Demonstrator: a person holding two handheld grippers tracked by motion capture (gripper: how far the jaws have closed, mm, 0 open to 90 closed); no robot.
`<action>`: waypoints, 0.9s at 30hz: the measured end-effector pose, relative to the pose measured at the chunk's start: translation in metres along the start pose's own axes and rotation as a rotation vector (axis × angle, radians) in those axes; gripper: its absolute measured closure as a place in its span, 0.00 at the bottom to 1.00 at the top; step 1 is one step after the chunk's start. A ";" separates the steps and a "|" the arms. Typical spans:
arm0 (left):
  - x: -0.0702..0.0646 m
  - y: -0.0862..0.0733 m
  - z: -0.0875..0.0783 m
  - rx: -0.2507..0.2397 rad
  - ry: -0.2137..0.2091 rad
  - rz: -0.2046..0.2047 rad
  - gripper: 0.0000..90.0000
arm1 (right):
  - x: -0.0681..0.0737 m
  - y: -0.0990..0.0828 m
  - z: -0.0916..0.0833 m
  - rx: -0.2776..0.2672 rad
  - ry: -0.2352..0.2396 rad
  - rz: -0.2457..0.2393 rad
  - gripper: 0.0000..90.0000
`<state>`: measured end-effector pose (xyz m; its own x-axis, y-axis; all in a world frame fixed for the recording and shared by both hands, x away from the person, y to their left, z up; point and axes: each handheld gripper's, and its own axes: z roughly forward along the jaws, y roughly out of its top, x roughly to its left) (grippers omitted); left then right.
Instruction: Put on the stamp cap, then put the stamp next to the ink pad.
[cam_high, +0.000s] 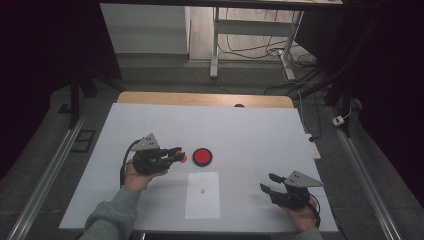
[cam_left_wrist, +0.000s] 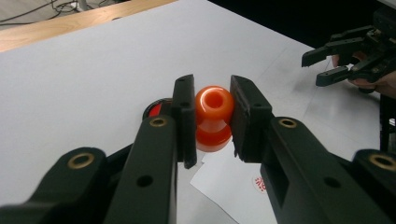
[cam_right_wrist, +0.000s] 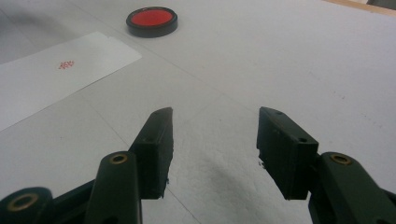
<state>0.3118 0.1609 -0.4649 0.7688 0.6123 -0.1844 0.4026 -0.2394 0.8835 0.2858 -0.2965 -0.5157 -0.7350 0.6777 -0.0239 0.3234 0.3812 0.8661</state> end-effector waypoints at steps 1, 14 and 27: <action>0.001 0.000 0.000 0.001 0.004 0.002 0.80 | 0.000 0.000 0.000 0.000 0.000 0.000 0.51; 0.013 -0.005 0.007 0.036 0.073 -0.009 0.80 | 0.001 0.001 0.001 0.000 -0.002 -0.004 0.51; 0.023 -0.009 0.022 0.076 0.105 -0.022 0.80 | 0.000 0.001 0.000 0.001 -0.006 -0.005 0.51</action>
<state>0.3369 0.1604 -0.4869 0.7049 0.6924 -0.1540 0.4585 -0.2792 0.8437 0.2861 -0.2956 -0.5152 -0.7331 0.6795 -0.0306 0.3209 0.3851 0.8653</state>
